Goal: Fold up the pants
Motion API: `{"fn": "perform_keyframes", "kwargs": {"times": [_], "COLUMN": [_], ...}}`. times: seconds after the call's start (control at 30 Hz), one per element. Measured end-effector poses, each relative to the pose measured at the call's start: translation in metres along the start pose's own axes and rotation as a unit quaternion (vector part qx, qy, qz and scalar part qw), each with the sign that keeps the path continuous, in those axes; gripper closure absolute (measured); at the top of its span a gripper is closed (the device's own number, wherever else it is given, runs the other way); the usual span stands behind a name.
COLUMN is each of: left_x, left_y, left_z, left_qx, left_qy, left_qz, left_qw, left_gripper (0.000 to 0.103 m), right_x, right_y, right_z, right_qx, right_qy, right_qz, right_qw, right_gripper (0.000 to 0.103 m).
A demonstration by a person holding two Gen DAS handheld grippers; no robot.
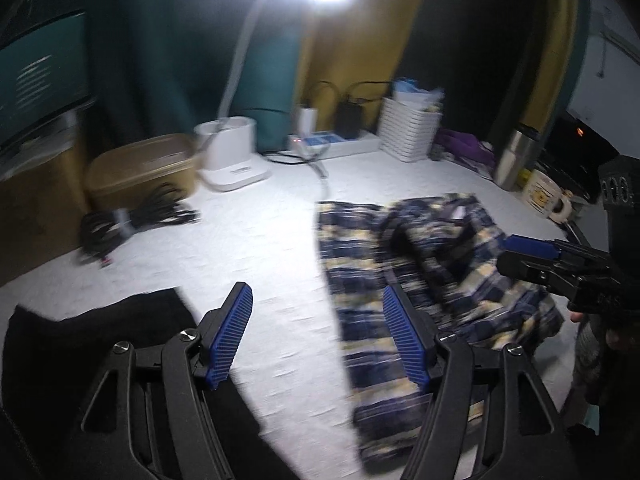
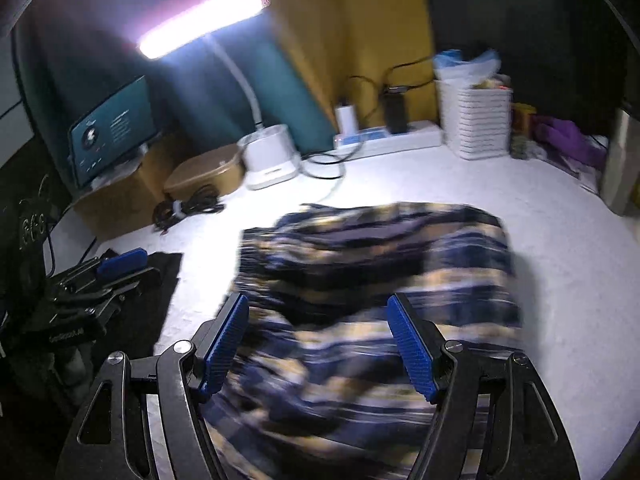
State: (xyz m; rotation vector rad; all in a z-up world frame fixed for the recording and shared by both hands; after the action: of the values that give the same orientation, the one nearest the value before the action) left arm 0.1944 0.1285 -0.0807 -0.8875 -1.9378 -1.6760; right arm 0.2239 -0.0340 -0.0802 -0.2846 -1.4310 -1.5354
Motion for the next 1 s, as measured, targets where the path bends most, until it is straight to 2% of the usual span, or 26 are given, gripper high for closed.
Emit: {"fn": "perform_keyframes", "kwargs": {"times": [0.17, 0.2, 0.27, 0.4, 0.53, 0.77, 0.83, 0.93, 1.0], "left_x": [-0.017, -0.021, -0.029, -0.048, -0.067, -0.094, -0.097, -0.096, -0.094], "left_y": [0.006, 0.006, 0.005, 0.001, -0.007, -0.022, -0.026, -0.027, -0.026], "left_z": [-0.038, -0.043, -0.054, -0.068, -0.074, -0.077, -0.077, -0.081, -0.082], "left_qx": [-0.024, -0.026, -0.026, -0.018, -0.021, -0.014, -0.012, -0.019, -0.018], "left_qy": [-0.026, -0.028, -0.032, -0.042, -0.028, -0.024, -0.029, -0.034, -0.039], "left_qz": [0.012, 0.015, 0.025, 0.052, 0.085, 0.130, 0.133, 0.130, 0.128], "left_qw": [0.9993, 0.9991, 0.9988, 0.9976, 0.9958, 0.9912, 0.9906, 0.9908, 0.9908], "left_gripper": [0.034, 0.031, 0.026, 0.026, 0.026, 0.026, 0.033, 0.069, 0.078], "right_x": [0.009, 0.011, 0.013, 0.014, 0.016, 0.017, 0.017, 0.018, 0.019], "right_y": [-0.006, -0.008, -0.011, -0.016, -0.018, -0.027, -0.028, -0.030, -0.030], "right_z": [-0.039, -0.048, -0.063, -0.092, -0.112, -0.133, -0.134, -0.134, -0.133], "right_qx": [-0.028, -0.033, -0.043, -0.063, -0.077, -0.096, -0.097, -0.098, -0.097], "right_qy": [-0.013, -0.015, -0.020, -0.025, -0.027, -0.024, -0.023, -0.023, -0.022], "right_qz": [-0.006, -0.007, -0.007, -0.008, -0.011, -0.009, -0.008, -0.005, -0.006], "right_qw": [0.999, 0.999, 0.999, 0.998, 0.997, 0.995, 0.995, 0.995, 0.995], "right_gripper": [0.029, 0.029, 0.029, 0.029, 0.029, 0.029, 0.029, 0.029, 0.029]}}
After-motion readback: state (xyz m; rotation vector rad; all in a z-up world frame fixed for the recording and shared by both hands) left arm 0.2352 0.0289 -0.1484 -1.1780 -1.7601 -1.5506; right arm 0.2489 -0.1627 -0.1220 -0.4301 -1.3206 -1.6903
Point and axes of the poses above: each gripper's, at about its wrist camera, not at the fingertips, and x roughly against the way its jaws point, z to its left, y to its top, the point moved 4 cm from there along -x, roughly the way its jaws point, and after that the axes turned 2 degrees about x, right-handed, at the moved point
